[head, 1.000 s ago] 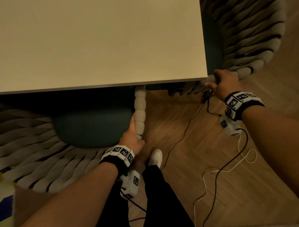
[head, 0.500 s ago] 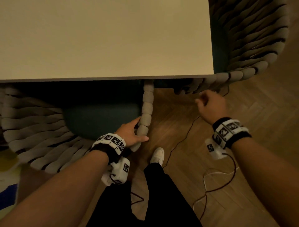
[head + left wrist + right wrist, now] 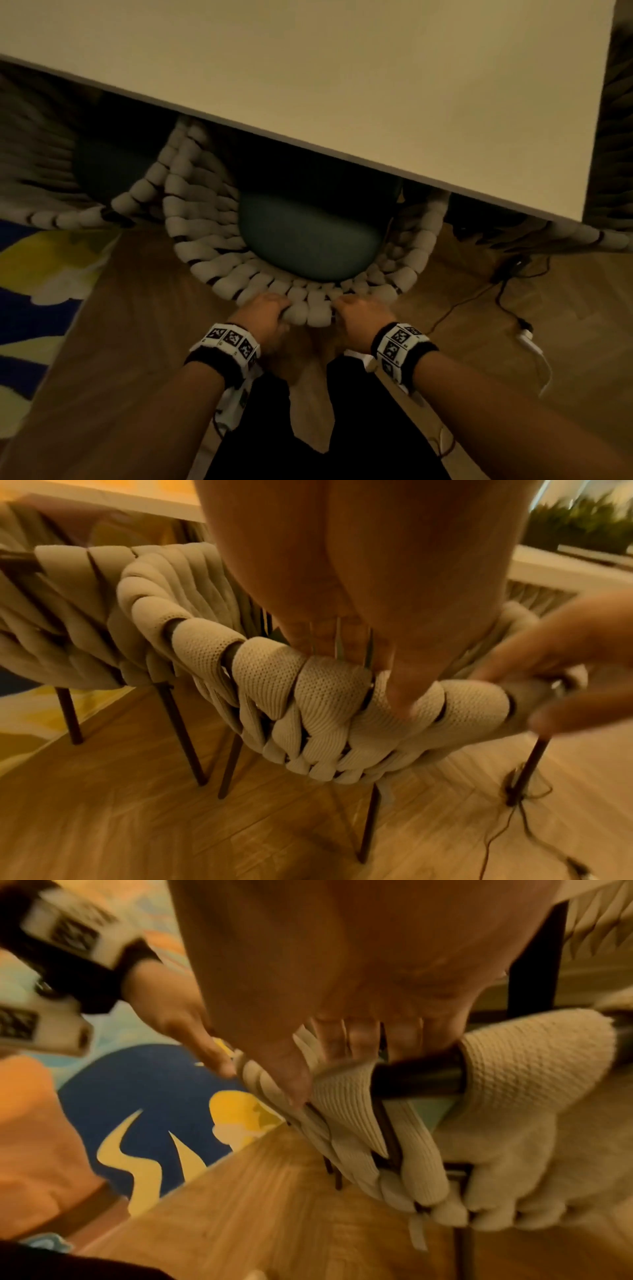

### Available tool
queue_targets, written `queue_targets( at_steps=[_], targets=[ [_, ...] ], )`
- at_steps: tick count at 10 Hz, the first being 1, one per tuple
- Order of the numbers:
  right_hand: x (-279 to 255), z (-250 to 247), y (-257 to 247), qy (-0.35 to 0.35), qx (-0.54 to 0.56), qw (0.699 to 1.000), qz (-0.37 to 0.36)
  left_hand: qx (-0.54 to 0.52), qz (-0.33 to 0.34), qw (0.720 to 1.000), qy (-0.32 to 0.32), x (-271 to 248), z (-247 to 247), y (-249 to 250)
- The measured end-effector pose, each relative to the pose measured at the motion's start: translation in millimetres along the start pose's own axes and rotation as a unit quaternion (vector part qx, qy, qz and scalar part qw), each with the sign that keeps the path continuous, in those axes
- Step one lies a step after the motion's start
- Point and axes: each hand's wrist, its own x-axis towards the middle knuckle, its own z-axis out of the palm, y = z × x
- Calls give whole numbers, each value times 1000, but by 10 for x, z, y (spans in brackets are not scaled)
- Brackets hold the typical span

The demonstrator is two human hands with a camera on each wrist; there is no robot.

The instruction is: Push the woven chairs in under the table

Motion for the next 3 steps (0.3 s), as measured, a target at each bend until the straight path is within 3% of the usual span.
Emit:
queue_targets(
  at_steps=[1, 2, 3],
  targets=[
    [-40, 9, -109, -34, -19, 998, 41, -108, 2, 993, 38, -200, -57, -178],
    [-42, -82, -300, -30, 4, 997, 75, -242, -30, 967, 75, -470, -118, -640],
    [-63, -181, -693, -37, 6, 995, 91, -278, -81, 952, 96, -867, -6, -1338]
  ],
)
